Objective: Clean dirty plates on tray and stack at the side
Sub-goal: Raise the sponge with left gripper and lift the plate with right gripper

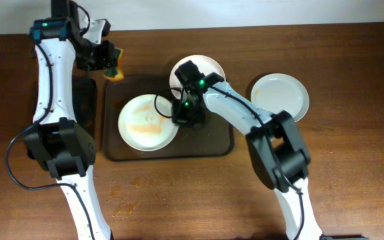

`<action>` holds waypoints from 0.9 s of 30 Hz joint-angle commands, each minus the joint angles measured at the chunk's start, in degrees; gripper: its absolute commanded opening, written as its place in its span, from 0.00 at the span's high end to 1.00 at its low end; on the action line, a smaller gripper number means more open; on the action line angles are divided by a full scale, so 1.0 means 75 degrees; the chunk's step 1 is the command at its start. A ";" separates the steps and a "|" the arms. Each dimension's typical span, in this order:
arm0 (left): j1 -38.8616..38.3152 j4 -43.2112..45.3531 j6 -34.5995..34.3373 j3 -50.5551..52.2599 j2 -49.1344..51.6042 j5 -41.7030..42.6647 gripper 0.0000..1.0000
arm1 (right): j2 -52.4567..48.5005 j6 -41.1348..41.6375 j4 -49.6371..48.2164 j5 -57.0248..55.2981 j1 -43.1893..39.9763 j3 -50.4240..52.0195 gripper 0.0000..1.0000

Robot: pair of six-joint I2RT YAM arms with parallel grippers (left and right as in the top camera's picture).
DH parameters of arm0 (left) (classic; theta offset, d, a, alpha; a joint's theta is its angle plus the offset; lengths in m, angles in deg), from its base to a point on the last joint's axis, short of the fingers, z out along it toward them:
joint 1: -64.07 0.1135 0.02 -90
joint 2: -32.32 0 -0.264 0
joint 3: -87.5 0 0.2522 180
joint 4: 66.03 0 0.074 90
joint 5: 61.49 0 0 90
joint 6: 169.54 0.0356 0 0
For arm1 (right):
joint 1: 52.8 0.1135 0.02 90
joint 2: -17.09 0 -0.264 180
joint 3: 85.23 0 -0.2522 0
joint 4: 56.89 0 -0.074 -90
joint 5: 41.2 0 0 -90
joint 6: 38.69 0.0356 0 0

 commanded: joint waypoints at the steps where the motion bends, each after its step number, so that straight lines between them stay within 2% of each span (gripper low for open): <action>1: -0.0044 0.0009 0.0096 -0.0052 -0.0079 0.0090 0.99 | 0.1559 -0.0382 0.0624 -0.2162 0.0198 -0.0032 0.96; 5: -0.0055 0.0003 0.0096 -0.0023 -0.0032 -0.0149 0.99 | 0.2856 -0.0379 0.1658 -0.4526 0.0254 -0.0032 0.96; 9: -0.0058 0.0006 0.0096 -0.0023 -0.0012 -0.0149 0.99 | 0.3596 -0.0140 0.2396 -0.6677 0.0350 -0.0032 0.96; 18: -0.0079 0.0006 0.0096 -0.0023 -0.0012 -0.0146 0.99 | 0.3637 -0.0119 0.2565 -1.0611 0.2518 -0.0029 0.96; 22: -0.0079 0.0006 0.0096 -0.0023 -0.0012 -0.0146 0.99 | 0.3637 -0.0122 0.2498 -1.1526 0.2955 -0.0029 0.96; 27: -0.0108 0.0006 0.0096 -0.0023 -0.0012 -0.0146 0.99 | 0.3637 -0.0119 0.2500 -1.1331 0.3025 -0.0029 0.96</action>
